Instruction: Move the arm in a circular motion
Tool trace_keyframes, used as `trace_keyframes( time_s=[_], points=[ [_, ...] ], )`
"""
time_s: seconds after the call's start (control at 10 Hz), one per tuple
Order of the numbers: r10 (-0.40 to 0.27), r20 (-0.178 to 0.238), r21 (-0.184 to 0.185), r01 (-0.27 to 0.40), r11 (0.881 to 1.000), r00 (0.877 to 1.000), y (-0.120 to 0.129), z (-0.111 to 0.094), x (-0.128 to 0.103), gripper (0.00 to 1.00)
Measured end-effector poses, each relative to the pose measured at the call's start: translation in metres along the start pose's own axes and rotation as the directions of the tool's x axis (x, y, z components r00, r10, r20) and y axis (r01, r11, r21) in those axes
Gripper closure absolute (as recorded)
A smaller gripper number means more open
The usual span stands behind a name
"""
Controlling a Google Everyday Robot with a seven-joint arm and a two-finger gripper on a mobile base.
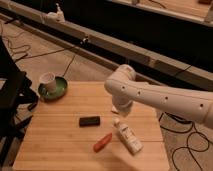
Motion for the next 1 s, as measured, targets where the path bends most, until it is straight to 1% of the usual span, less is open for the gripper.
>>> trace_keyframes(
  time_s=[0.1, 0.2, 0.3, 0.4, 0.5, 0.6, 0.7, 0.8, 0.9, 1.0],
  points=[
    [0.019, 0.008, 0.000, -0.019, 1.000, 1.000, 0.012, -0.003, 0.005, 1.00],
    [0.093, 0.007, 0.003, -0.093, 0.996, 0.996, 0.040, -0.009, 0.028, 1.00],
    [0.144, -0.007, 0.004, -0.144, 0.990, 0.990, 0.054, -0.011, 0.048, 1.00],
    [0.206, -0.030, 0.005, -0.206, 0.979, 0.978, 0.070, -0.014, 0.075, 1.00],
    [0.287, -0.068, 0.002, -0.287, 0.958, 0.956, 0.088, -0.017, 0.111, 1.00],
    [0.333, -0.092, 0.004, -0.334, 0.943, 0.939, 0.094, -0.018, 0.132, 1.00],
    [0.379, -0.125, 0.011, -0.380, 0.925, 0.917, 0.095, -0.020, 0.158, 1.00],
    [0.404, -0.151, 0.020, -0.406, 0.914, 0.902, 0.090, -0.022, 0.174, 1.00],
    [0.425, -0.181, 0.036, -0.425, 0.904, 0.887, 0.076, -0.024, 0.191, 1.00],
    [0.433, -0.197, 0.047, -0.433, 0.900, 0.880, 0.061, -0.024, 0.199, 1.00]
  ],
)
